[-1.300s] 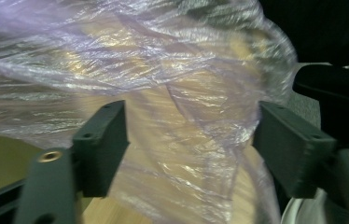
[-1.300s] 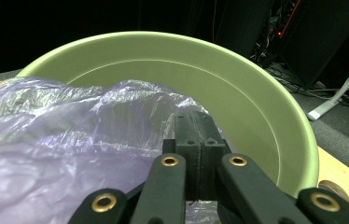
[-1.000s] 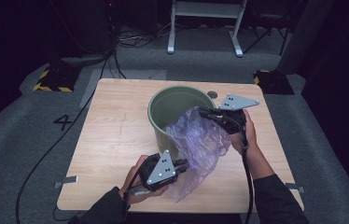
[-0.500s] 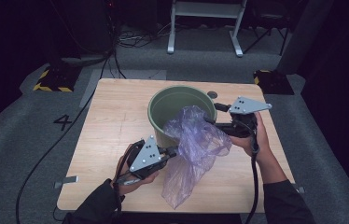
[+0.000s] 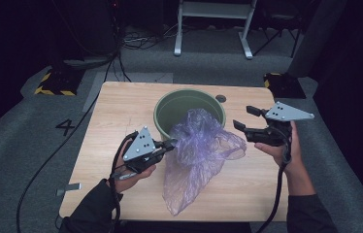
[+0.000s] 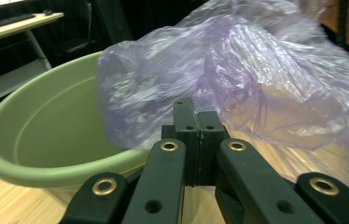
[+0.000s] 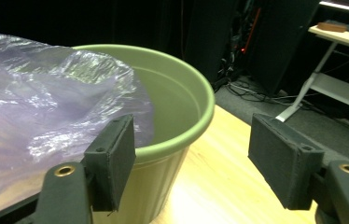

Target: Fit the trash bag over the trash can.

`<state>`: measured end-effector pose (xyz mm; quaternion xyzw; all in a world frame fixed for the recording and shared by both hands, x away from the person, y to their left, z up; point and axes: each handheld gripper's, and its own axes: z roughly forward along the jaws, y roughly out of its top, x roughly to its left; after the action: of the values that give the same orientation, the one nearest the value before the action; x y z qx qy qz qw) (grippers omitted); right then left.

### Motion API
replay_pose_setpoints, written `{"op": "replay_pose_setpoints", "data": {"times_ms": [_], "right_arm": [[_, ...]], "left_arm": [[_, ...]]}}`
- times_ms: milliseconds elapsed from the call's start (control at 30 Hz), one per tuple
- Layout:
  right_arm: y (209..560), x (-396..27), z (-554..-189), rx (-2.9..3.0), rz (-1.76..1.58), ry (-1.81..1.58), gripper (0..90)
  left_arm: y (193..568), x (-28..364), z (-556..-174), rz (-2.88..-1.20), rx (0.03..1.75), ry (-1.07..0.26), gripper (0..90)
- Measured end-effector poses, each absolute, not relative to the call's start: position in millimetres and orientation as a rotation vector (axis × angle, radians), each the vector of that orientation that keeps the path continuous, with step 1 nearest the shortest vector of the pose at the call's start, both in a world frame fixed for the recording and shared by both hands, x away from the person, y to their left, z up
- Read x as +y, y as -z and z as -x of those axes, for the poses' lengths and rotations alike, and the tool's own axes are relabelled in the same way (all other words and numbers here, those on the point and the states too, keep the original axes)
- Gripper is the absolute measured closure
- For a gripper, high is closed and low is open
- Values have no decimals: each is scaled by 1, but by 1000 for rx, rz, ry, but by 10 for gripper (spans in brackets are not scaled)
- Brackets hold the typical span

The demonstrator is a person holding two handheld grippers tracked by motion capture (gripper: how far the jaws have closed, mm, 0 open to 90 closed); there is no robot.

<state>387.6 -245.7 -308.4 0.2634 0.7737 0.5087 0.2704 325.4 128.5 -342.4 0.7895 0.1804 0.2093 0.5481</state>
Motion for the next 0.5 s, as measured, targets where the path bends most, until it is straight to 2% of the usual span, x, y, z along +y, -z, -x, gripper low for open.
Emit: {"op": "replay_pose_setpoints", "data": {"times_ms": [500], "right_arm": [[297,-265,-341,2095,-626,-1491,295]], "left_arm": [[344,132,-331,-1897,436,-500,898]]}}
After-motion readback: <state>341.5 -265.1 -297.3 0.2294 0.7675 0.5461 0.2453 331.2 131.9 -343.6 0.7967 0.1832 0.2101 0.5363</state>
